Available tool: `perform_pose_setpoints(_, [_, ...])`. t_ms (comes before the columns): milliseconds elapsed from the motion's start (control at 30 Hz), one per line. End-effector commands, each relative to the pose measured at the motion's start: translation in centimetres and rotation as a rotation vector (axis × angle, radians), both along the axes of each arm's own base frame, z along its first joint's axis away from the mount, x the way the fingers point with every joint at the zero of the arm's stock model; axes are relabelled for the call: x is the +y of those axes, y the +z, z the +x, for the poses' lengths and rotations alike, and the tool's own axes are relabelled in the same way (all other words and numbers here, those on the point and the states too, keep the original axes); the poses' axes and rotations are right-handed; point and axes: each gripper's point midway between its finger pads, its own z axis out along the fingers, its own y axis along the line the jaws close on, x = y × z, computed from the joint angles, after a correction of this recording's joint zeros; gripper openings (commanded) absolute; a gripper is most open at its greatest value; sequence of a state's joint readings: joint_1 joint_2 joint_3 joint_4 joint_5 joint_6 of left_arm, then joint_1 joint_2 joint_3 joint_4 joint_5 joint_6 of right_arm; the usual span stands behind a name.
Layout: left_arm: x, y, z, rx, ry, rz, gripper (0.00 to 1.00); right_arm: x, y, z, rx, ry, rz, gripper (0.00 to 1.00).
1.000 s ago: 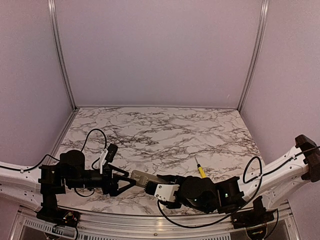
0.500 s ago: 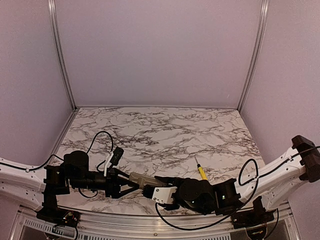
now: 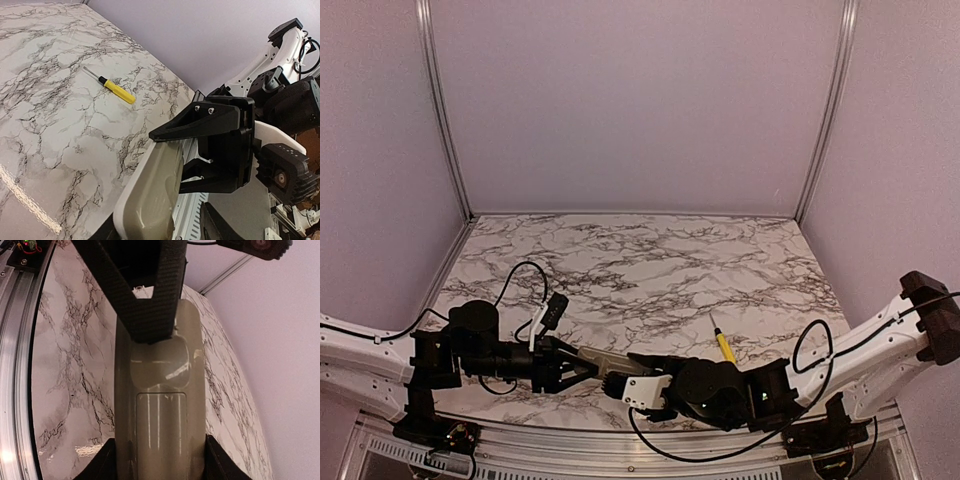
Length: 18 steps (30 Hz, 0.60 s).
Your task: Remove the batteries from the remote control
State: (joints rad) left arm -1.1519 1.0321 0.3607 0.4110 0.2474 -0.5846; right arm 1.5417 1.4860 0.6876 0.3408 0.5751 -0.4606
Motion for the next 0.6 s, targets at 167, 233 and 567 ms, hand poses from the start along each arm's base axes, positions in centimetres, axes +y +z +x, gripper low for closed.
perform_pose_setpoints(167, [-1.1, 0.6, -0.5, -0.01, -0.056, -0.034, 0.38, 1.6, 1.9, -0.6, -0.014, 0.022, 0.055, 0.22])
perform_pose_setpoints(233, [-1.3, 0.5, -0.5, -0.008, -0.062, -0.032, 0.32, 1.6, 2.1, -0.7, -0.016, 0.023, 0.058, 0.21])
perform_pose_setpoints(567, [-1.3, 0.8, -0.4, -0.023, -0.057, -0.037, 0.06, 1.4, 0.8, 0.1, 0.026, -0.058, 0.045, 0.32])
